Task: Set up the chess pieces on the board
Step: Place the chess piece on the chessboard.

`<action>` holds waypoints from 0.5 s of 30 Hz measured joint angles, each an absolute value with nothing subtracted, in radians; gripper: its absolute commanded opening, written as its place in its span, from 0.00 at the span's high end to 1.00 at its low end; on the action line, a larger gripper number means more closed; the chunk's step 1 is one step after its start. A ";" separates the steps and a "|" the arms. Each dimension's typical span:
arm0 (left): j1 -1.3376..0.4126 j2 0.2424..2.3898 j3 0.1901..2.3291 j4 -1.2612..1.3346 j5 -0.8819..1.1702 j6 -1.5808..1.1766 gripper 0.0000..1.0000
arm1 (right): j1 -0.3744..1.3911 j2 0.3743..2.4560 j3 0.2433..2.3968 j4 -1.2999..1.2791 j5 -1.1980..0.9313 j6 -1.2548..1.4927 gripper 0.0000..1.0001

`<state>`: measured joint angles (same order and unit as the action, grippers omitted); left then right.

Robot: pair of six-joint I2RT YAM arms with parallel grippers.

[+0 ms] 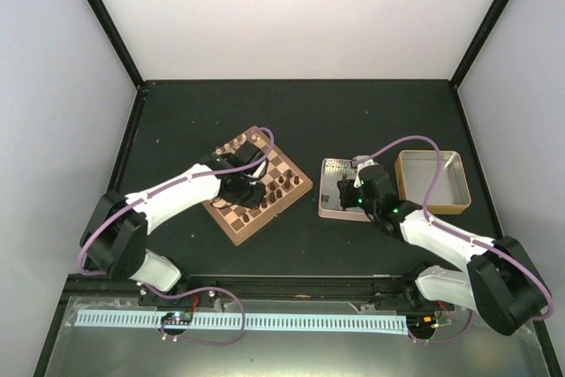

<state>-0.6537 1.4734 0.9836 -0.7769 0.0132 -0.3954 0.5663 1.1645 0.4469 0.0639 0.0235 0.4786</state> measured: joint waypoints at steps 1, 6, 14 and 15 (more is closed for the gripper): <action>-0.654 1.473 0.981 -0.777 0.016 -0.395 0.95 | 0.566 1.164 0.447 0.064 0.023 0.479 0.91; -0.654 1.474 0.966 -0.778 0.028 -0.394 0.95 | 0.566 1.164 0.447 0.064 0.023 0.479 0.91; -0.656 1.475 0.966 -0.778 0.034 -0.377 0.94 | 0.566 1.164 0.447 0.064 0.023 0.479 0.91; -0.657 1.475 0.966 -0.778 0.035 -0.376 0.94 | 0.566 1.164 0.447 0.064 0.023 0.479 0.91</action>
